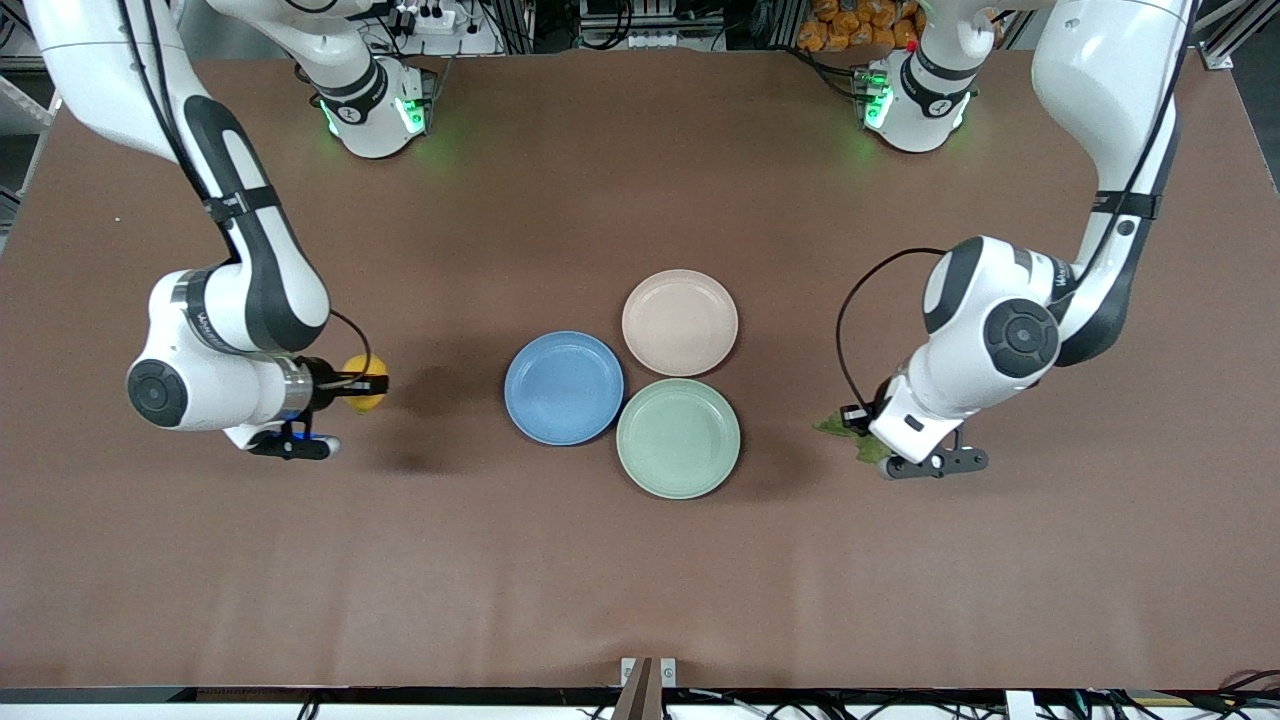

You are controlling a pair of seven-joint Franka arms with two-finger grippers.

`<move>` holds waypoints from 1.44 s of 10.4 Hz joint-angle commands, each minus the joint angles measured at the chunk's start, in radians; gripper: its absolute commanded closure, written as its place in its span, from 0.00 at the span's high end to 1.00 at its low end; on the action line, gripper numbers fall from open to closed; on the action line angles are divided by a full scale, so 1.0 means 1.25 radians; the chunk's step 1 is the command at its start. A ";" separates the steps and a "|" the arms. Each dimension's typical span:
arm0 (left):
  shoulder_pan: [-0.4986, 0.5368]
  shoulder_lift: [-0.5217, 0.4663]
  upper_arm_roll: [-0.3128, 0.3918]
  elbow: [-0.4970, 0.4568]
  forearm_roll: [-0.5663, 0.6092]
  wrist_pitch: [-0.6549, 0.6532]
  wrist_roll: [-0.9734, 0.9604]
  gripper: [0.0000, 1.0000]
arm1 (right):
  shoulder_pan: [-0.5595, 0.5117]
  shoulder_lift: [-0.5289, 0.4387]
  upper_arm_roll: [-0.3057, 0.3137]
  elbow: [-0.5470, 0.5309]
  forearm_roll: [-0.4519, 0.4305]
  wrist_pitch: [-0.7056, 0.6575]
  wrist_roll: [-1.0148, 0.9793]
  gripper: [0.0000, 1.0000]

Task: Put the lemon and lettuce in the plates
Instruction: 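Carry the lemon toward the blue plate while the left gripper carries lettuce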

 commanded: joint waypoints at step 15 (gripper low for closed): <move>-0.207 0.089 -0.069 -0.031 -0.030 0.005 -0.846 0.00 | 0.308 0.192 -0.003 0.151 0.053 0.133 0.464 1.00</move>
